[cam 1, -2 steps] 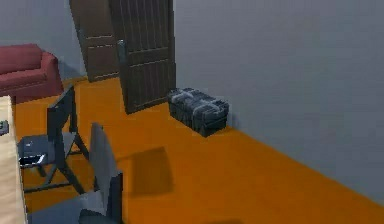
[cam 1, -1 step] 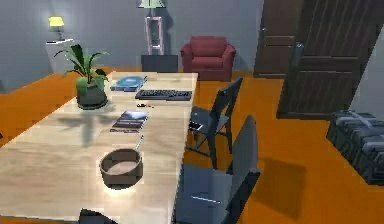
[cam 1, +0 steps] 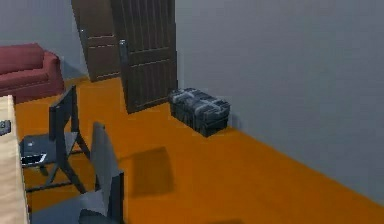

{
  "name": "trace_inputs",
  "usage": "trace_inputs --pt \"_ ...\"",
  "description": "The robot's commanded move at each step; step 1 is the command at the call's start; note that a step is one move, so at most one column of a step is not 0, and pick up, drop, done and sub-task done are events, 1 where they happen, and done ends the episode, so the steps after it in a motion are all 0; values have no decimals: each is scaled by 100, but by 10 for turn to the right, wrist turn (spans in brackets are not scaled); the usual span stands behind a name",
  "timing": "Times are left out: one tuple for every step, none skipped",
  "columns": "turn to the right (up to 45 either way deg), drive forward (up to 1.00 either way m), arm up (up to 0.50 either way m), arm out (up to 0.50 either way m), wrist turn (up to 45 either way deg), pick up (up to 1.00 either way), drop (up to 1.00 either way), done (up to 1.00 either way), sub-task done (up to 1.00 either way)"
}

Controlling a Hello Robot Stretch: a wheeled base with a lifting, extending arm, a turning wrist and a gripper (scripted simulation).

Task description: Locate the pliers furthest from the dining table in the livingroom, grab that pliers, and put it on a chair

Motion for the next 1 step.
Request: trace_inputs --pt "60 0 0 0 0 0 0 0 0"
